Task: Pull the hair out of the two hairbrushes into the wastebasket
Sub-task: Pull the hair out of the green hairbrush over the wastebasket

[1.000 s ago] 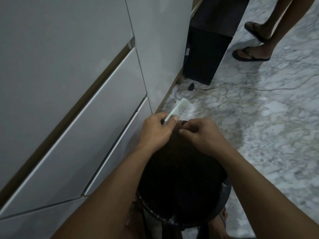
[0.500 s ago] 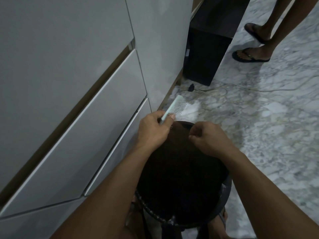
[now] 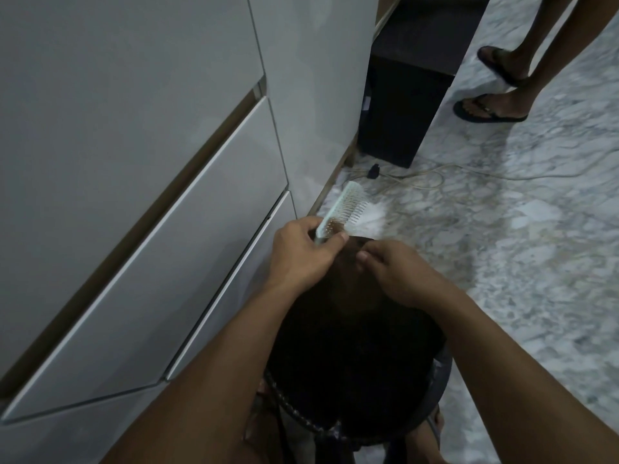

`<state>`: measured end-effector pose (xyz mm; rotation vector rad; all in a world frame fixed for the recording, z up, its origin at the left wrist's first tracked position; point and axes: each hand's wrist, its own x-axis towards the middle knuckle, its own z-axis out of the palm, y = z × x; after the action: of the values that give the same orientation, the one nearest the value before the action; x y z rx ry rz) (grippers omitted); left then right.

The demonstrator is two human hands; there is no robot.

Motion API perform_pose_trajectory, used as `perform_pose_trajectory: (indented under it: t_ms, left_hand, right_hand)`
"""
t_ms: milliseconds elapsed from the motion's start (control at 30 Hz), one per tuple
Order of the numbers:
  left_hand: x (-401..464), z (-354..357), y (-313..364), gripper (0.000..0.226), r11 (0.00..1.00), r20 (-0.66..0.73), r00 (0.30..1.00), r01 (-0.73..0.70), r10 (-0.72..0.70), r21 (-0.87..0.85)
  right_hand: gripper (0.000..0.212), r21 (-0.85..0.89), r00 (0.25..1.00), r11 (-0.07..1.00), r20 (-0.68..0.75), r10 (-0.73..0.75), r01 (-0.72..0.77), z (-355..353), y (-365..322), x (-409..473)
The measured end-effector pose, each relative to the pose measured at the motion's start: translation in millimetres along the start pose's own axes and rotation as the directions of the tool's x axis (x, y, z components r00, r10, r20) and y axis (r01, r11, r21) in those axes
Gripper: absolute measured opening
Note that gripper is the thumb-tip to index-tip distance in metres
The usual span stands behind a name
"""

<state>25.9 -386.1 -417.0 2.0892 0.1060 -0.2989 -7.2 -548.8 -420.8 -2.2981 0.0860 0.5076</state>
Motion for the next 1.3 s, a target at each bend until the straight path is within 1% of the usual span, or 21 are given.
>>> perform_pose_trajectory:
  t_ms: [133, 233, 300, 367, 400, 467, 533, 567, 600, 667, 733, 767, 833, 933, 967, 1000, 1067, 1133, 1200, 1300]
  left_hand:
    - [3, -4, 0, 0.025, 1.000, -0.100, 0.995, -0.018, 0.017, -0.013]
    - [6, -9, 0, 0.021, 1.000, -0.136, 0.991, -0.012, 0.010, -0.018]
    - [5, -10, 0, 0.022, 1.000, -0.112, 0.994, -0.010, 0.007, -0.027]
    - [4, -8, -1, 0.020, 0.995, -0.035, 0.999, 0.014, -0.018, -0.099]
    - [4, -6, -1, 0.018, 0.988, 0.007, 0.999, 0.036, -0.036, -0.148]
    - [4, -4, -1, 0.011, 0.975, 0.068, 0.996, 0.068, -0.054, -0.210]
    - [4, -3, 1, 0.010, 0.969, 0.107, 0.993, 0.076, -0.051, -0.237]
    - [3, -3, 3, 0.010, 0.966, 0.125, 0.991, 0.076, -0.046, -0.245]
    - [2, -2, 4, 0.010, 0.966, 0.140, 0.989, 0.072, -0.038, -0.249]
    - [1, 1, 5, 0.009, 0.969, 0.158, 0.987, 0.068, -0.031, -0.237]
    - [0, 2, 4, 0.010, 0.974, 0.160, 0.987, 0.068, -0.033, -0.217]
    - [1, 0, 3, 0.010, 0.973, 0.157, 0.987, 0.068, -0.033, -0.222]
    - [4, -4, 1, 0.011, 0.969, 0.122, 0.992, 0.065, -0.036, -0.239]
    - [6, -8, -2, 0.016, 0.982, 0.016, 0.999, 0.042, -0.039, -0.183]
    - [7, -8, -3, 0.017, 0.986, -0.026, 0.999, 0.036, -0.041, -0.160]
    - [9, -9, -5, 0.017, 0.985, -0.075, 0.996, 0.038, -0.051, -0.169]
    - [17, -16, -7, 0.019, 0.960, -0.182, 0.978, 0.053, -0.106, -0.275]
    - [25, -25, -10, 0.018, 0.941, -0.241, 0.959, 0.065, -0.151, -0.332]
    - [26, -29, -12, 0.017, 0.941, -0.225, 0.963, 0.070, -0.151, -0.330]
    - [21, -23, -14, 0.018, 0.957, -0.139, 0.984, 0.068, -0.111, -0.282]
  right_hand:
    - [0.031, -0.011, 0.999, 1.000, 0.042, 0.002, -0.002, -1, 2, 0]
    - [0.035, -0.011, 0.997, 1.000, 0.073, -0.011, 0.012, -4, 2, 0]
    - [0.035, -0.013, 0.996, 1.000, 0.086, -0.003, 0.004, -7, 2, -1]
    - [0.033, -0.013, 0.995, 1.000, 0.098, 0.012, -0.011, -7, 4, -2]
    - [0.029, 0.014, 0.995, 1.000, 0.101, 0.015, -0.017, -6, 5, -2]
    - [0.020, 0.159, 0.995, 0.987, 0.100, 0.011, -0.026, -5, 3, -4]
    - [0.027, 0.354, 0.991, 0.935, 0.131, -0.022, -0.026, -6, -3, -8]
    - [0.028, 0.400, 0.988, 0.917, 0.143, -0.057, -0.005, -6, -5, -9]
    - [0.025, 0.399, 0.986, 0.917, 0.142, -0.088, 0.024, -6, -5, -10]
    - [0.013, 0.346, 0.989, 0.937, 0.111, -0.095, 0.051, -3, -6, -9]
    - [0.002, 0.285, 0.996, 0.958, 0.064, -0.055, 0.034, -1, -6, -6]
    - [0.007, 0.253, 0.998, 0.967, 0.048, -0.034, 0.020, -1, -5, -5]
    - [0.010, 0.185, 0.997, 0.982, 0.076, 0.020, -0.034, -2, 0, -3]
    - [0.007, 0.085, 0.988, 0.991, 0.123, 0.089, -0.100, -7, 4, -4]
    - [0.007, 0.032, 0.985, 0.994, 0.136, 0.103, -0.108, -8, 5, -5]
    - [0.008, -0.059, 0.981, 0.992, 0.156, 0.117, -0.109, -8, 7, -5]
    - [0.010, -0.248, 0.970, 0.963, 0.187, 0.153, -0.104, -7, 12, -6]
    - [0.009, -0.313, 0.965, 0.941, 0.176, 0.194, -0.132, -7, 19, -8]
    - [0.009, -0.319, 0.966, 0.934, 0.147, 0.215, -0.159, -9, 24, -8]
    - [0.013, -0.329, 0.970, 0.928, 0.104, 0.220, -0.175, -10, 24, -6]
